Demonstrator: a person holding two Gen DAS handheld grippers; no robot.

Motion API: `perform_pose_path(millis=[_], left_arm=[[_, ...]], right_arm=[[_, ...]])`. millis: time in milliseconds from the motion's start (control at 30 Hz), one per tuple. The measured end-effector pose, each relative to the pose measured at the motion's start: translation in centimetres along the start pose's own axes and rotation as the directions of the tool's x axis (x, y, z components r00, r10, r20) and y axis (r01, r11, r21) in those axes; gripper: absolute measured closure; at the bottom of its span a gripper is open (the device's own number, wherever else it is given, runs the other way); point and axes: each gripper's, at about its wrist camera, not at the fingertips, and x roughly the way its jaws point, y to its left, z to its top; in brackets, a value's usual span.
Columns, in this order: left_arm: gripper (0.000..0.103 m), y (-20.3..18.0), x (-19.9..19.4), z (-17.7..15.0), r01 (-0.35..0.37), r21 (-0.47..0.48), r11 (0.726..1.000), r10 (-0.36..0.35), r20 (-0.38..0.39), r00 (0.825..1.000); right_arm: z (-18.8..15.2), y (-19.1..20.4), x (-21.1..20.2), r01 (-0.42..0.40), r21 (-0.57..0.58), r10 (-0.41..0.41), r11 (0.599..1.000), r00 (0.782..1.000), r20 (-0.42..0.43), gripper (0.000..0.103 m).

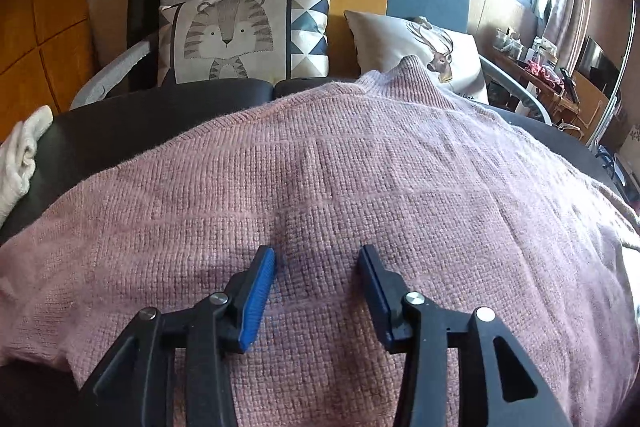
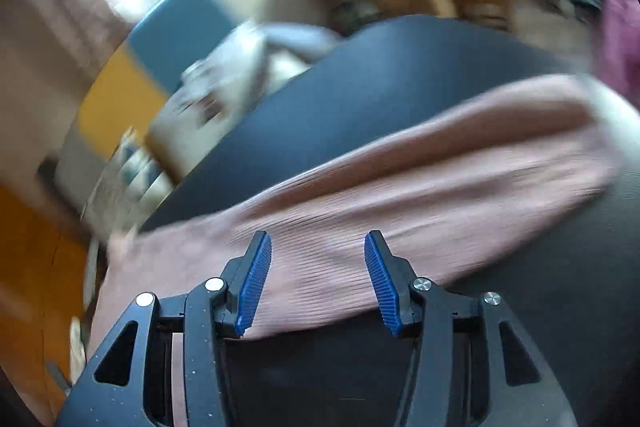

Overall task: Fold clothes
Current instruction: 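Move the open right tool to the pink sweater sleeve cuff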

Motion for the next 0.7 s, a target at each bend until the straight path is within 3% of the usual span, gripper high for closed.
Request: perform_pose_path(millis=[200, 333, 500, 667, 700], left_arm=[[0.058, 0.0, 0.1, 0.0, 0.003, 0.0, 1.0, -0.003, 0.001, 1.0], [0.058, -0.2, 0.1, 0.0, -0.005, 0.006, 1.0, 0.005, 0.003, 1.0], [0.058, -0.2, 0.1, 0.0, -0.005, 0.006, 1.0, 0.005, 0.003, 1.0], [0.057, -0.2, 0.1, 0.0, -0.003, 0.004, 1.0, 0.003, 0.004, 1.0], [0.057, -0.2, 0.0, -0.1, -0.003, 0.004, 1.0, 0.003, 0.004, 1.0]], right_arm=[[1.6, -8.7, -3.6, 0.15, 0.166, -0.152, 0.975, 0.988, -0.001, 0.051], [1.8, -11.8, -3.5, 0.172, 0.261, -0.175, 0.95, 0.984, -0.012, 0.051], [2.1, -12.4, -2.0, 0.165, 0.336, -0.187, 0.927, 0.982, 0.033, 0.051], [2.9, -11.8, -0.8, 0.193, 0.316, -0.224, 0.929, 0.972, 0.065, 0.051], [3.0, -11.7, -0.6, 0.215, 0.305, -0.245, 0.928, 0.967, 0.063, 0.057]])
